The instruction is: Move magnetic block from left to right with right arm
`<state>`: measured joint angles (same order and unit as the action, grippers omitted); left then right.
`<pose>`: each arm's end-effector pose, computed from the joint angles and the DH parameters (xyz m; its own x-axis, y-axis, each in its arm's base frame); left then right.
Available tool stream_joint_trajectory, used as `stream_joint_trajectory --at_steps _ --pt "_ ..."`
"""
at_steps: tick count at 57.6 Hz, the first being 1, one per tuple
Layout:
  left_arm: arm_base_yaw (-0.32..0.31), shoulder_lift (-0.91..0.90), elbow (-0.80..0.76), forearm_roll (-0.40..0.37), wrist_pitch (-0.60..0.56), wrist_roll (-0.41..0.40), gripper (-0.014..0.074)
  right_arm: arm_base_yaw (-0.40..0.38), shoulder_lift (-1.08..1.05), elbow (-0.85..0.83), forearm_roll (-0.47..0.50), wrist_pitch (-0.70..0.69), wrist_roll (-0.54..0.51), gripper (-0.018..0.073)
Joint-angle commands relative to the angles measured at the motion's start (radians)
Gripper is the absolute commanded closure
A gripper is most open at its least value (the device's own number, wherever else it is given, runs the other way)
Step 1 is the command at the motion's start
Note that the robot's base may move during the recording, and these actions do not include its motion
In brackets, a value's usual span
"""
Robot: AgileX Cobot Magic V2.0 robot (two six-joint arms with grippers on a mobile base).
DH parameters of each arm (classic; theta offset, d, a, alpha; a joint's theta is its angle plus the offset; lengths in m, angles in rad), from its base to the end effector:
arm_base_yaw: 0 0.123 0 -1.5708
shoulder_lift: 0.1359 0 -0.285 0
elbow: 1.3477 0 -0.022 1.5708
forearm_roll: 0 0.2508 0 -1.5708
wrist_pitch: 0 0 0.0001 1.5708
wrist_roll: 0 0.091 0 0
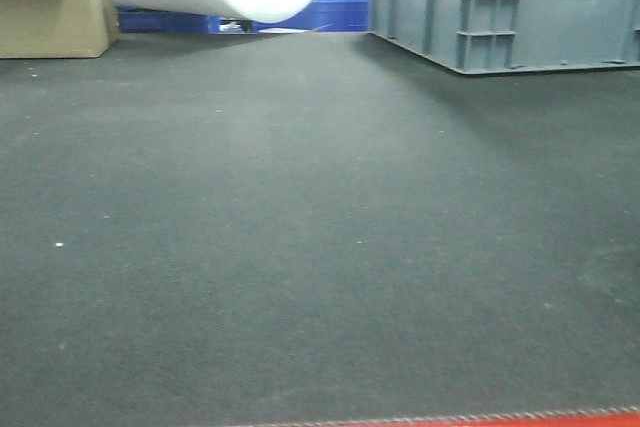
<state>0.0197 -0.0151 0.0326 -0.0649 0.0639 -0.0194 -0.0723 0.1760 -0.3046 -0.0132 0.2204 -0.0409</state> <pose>0.0567 0.0007 0.1972 0.0072 -0.0839 -0.9964 -0.0150 0.9963 -0.0840 0.0598 -0.0046 0.2851 -0.0086 -0.0533 -0.9985 0.0748 0.9958 -0.0538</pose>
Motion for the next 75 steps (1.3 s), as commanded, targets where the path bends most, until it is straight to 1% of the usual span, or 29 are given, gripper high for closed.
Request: stream_joint_trajectory --at_steps 1,48,56,61,67,75 --pt "0.0 -0.008 0.008 -0.003 -0.084 -0.002 0.0713 -0.002 0.012 -0.032 -0.004 -0.091 -0.006 0.0272" --pt "0.0 -0.008 0.008 -0.003 -0.084 -0.002 0.0713 -0.002 0.012 -0.032 -0.004 -0.091 -0.006 0.0272" --pt "0.0 -0.008 0.008 -0.003 -0.084 -0.002 0.0713 -0.002 0.012 -0.035 -0.001 -0.121 -0.006 0.0272" --pt "0.0 -0.008 0.008 -0.003 -0.084 -0.002 0.0713 -0.002 0.023 -0.067 0.065 -0.083 0.005 0.0272" --pt "0.0 -0.008 0.008 -0.003 -0.084 -0.002 0.0713 -0.002 0.08 -0.148 0.169 0.058 0.005 0.0272" --pt "0.0 -0.008 0.008 -0.003 -0.084 -0.002 0.0713 -0.002 0.201 -0.219 0.247 0.206 0.005 0.0272"
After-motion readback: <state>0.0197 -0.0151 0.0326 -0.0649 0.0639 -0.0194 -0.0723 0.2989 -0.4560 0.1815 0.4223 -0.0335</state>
